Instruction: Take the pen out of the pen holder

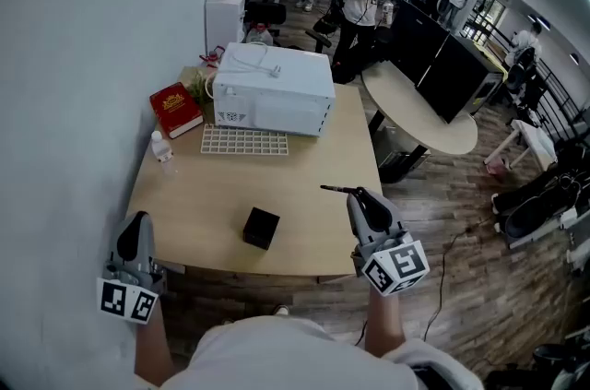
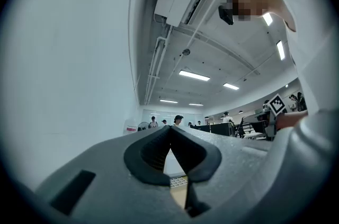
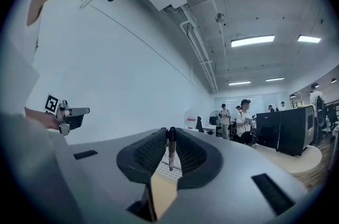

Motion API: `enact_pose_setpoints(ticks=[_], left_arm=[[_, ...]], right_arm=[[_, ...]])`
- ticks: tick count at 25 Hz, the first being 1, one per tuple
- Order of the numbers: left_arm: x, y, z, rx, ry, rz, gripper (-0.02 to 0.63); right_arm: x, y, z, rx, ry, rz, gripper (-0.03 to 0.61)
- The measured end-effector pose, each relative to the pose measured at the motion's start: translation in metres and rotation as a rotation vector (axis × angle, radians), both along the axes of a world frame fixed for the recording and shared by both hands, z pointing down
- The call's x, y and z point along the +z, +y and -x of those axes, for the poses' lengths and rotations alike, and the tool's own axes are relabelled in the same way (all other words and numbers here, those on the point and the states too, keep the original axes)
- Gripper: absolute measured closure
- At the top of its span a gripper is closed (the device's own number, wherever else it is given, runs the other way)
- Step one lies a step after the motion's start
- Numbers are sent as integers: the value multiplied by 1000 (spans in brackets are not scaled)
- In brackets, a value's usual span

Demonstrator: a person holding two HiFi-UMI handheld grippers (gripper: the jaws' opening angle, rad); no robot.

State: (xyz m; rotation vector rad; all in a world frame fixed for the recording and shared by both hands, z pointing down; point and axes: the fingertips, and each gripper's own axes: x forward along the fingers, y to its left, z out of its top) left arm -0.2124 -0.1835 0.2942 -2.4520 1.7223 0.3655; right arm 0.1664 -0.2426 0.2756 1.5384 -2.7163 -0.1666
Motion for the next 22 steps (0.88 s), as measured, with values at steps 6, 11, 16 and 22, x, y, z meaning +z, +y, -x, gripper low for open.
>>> enact_pose_setpoints(ticks=[6, 11, 16, 22], left_arm=[[-11, 9, 18, -28, 2, -19, 598], [-11, 16, 19, -8, 14, -15, 598], [-3, 19, 24, -7, 13, -5, 598], [2, 22, 35, -28, 19, 5, 598]], right_arm=[[-9, 15, -12, 50, -1, -16, 518], [-4, 20, -4, 54, 8, -10, 518], [7, 26, 7, 49, 16, 4, 518], [13, 24, 23, 19, 11, 6, 518]])
